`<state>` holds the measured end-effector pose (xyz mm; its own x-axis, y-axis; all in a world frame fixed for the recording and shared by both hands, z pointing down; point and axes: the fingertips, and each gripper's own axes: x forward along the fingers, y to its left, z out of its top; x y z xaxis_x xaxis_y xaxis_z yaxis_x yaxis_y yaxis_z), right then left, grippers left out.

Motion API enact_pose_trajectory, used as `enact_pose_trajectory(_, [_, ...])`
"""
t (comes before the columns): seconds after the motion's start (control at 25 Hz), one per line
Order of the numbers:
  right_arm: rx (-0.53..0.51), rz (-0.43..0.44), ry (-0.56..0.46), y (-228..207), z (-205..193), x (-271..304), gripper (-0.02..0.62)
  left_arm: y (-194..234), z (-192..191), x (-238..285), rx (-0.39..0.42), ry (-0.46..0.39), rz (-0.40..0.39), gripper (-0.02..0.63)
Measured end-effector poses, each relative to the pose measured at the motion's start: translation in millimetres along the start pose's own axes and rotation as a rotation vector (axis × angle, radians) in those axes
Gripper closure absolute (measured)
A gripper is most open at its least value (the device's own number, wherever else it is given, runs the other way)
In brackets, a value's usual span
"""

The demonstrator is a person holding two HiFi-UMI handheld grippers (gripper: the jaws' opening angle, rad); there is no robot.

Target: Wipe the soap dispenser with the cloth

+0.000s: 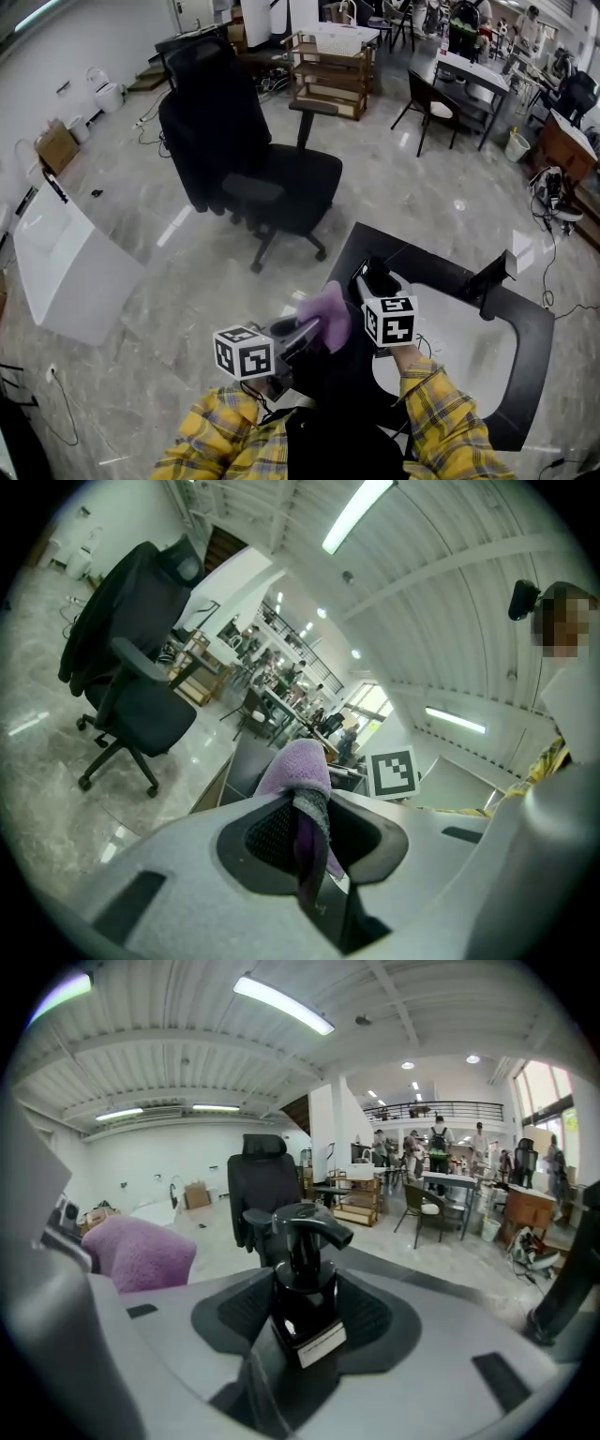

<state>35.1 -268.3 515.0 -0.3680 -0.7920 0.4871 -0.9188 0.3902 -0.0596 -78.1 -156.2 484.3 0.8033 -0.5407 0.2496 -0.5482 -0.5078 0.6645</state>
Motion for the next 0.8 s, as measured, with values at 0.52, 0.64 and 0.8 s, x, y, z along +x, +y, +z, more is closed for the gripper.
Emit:
enact_pose_trajectory(0.52, [-0.395,0.537,0.039,12.0,5.3,-7.2,0.356,-2.3,-3.6,-2.3,-0.003,-0.005,-0.024,0.541])
enact_pose_trajectory(0.64, [-0.456,0.566,0.058,10.3,7.0,0.0,0.356,-1.3,-0.8,-3.9,-0.003,-0.008,-0.017,0.541])
enact_pose_trajectory(0.8, [-0.538,0.603,0.080,12.7,4.2,7.4,0.356,0.7,-1.9,-2.8,-0.003,-0.006,-0.007,0.541])
